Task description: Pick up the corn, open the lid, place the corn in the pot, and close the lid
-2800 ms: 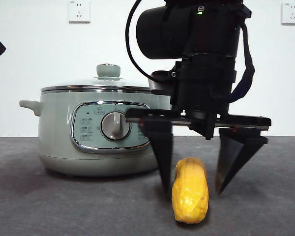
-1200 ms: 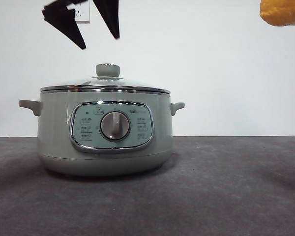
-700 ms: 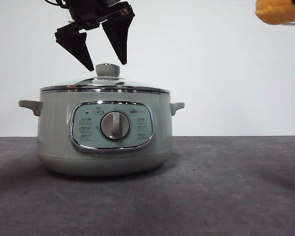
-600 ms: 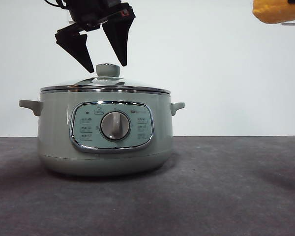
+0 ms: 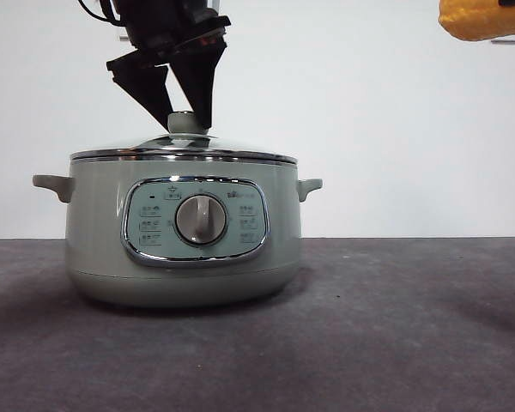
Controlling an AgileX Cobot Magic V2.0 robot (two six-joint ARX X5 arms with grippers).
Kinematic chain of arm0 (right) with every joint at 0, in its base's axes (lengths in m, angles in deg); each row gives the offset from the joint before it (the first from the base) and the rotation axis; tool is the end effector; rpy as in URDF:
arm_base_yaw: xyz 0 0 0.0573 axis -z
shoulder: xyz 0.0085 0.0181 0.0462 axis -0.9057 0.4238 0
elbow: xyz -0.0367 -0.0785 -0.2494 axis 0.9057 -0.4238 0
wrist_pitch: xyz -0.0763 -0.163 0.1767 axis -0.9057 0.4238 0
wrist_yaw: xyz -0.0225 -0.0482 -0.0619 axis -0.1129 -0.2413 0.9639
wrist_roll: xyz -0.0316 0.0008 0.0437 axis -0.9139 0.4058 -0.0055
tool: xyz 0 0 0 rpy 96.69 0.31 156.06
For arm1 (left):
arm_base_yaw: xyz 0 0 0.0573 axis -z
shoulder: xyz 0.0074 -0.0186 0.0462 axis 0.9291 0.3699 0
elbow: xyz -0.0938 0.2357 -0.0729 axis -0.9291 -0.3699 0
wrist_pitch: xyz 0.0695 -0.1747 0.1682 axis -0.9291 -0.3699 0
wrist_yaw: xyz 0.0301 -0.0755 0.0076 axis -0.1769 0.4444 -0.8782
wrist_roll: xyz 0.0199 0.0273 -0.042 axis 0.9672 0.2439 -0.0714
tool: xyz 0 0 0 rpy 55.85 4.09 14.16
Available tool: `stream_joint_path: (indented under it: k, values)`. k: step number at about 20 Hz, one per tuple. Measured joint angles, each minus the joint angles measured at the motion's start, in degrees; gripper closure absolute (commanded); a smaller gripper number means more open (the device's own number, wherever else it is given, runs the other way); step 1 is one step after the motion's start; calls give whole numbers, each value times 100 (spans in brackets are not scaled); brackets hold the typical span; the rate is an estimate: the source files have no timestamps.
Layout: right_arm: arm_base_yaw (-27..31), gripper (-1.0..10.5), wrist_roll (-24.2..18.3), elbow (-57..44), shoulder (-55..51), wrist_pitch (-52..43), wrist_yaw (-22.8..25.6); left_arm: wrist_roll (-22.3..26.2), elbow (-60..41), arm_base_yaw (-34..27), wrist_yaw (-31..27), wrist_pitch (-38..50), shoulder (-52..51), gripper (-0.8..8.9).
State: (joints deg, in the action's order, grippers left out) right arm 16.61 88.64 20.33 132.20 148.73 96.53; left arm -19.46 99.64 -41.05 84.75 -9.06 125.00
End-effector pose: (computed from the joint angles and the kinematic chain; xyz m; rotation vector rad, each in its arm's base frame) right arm 0.1127 0.1206 0.3489 -0.2258 1.1067 0.4296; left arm 0.3475 -0.1807 0.3385 0.3543 1.0547 -0.5557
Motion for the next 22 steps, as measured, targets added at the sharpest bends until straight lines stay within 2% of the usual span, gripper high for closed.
stream_joint_path:
  k: [9,15,19,22]
  values:
    - [0,962,4,0,0,-35,0,94,0,-2,-24,46,2,826]
    - [0,962,26,13,142,-682,-120,94,-11,-31,-74,59,-264,826]
    - [0,962,31,195,695,-1001,-376,94,-11,-295,-66,83,-914,825]
    - [0,962,26,737,1331,-1244,-538,94,-11,-710,-76,79,-1143,826]
